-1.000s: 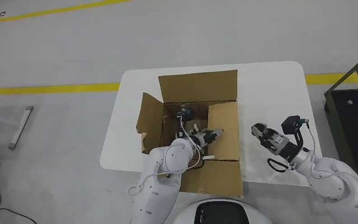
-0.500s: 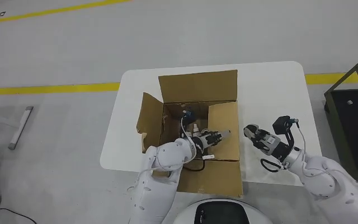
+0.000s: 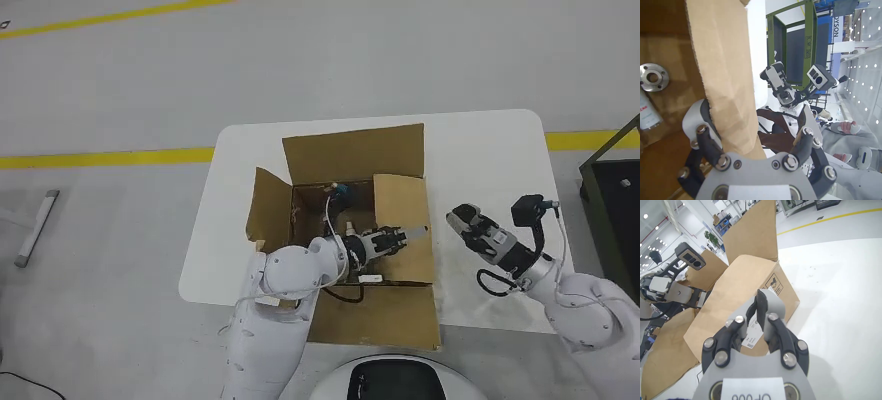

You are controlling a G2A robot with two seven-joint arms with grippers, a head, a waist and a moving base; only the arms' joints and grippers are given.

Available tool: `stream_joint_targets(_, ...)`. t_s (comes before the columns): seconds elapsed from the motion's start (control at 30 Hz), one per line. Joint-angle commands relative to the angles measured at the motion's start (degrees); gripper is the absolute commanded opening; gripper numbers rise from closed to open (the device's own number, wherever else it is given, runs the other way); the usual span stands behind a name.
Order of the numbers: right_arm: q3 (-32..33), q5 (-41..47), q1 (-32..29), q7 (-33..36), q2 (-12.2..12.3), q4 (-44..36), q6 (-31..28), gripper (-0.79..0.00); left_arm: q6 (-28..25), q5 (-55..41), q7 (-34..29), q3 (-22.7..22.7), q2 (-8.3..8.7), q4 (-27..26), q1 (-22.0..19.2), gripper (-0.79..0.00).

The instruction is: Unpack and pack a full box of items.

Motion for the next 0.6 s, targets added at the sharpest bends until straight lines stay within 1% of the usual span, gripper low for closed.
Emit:
stream_joint_targets(0.0, 2.2, 4.2, -0.5, 0.5, 0.1, -0.6, 0.3, -0.4, 0.5, -1.3, 0.4, 0.8, -0.08, -1.3, -1.0, 0.0)
stream_joint_targets(0.03, 3.2, 6.7, -0.9, 0.8, 0.1, -0.9, 0.4, -0.308, 0.6, -1.9, 0.7, 1.2, -0.14, -1.9, -1.4, 0.0)
stream_joint_targets(0.07, 4.2, 9.2, -1.2, 1.5, 0.2, -1.1, 0.5, -0.237, 0.9, -2.0, 1.0, 1.8, -0.18, -2.1, -1.9, 0.0)
stream_joint_targets(0.17, 6.9, 17.5, -1.9, 4.0, 0.3, -1.3, 0.8, -0.191, 1.0, -4.0, 2.1, 3.9, -0.45, -2.6, -3.2, 0.0)
stream_joint_targets(0.2, 7.9, 19.8, -2.1, 5.0, 0.4, -1.2, 0.9, -0.191, 0.7, -3.8, 2.5, 5.0, -0.52, -2.5, -3.7, 0.0)
stream_joint_targets(0.37, 11.5, 28.4, -3.0, 10.1, 0.7, -1.3, 1.2, -0.256, 0.6, -4.7, 4.6, 9.3, -0.98, -1.1, -5.0, 0.0)
stream_joint_targets(0.43, 12.6, 30.0, -3.4, 11.7, 0.8, -1.3, 1.5, -0.262, 0.4, -6.5, 4.9, 10.8, -1.2, -0.1, -5.2, 0.0)
stream_joint_targets(0.47, 13.1, 30.4, -3.5, 12.6, 0.8, -1.2, 1.6, -0.252, 0.2, -6.6, 5.1, 11.5, -1.26, 0.8, -5.3, 0.0)
stream_joint_targets(0.57, 13.8, 31.3, -3.8, 14.4, 0.9, -1.4, 1.8, -0.32, -0.6, -5.5, 5.5, 13.8, -1.34, 2.8, -5.7, 0.0)
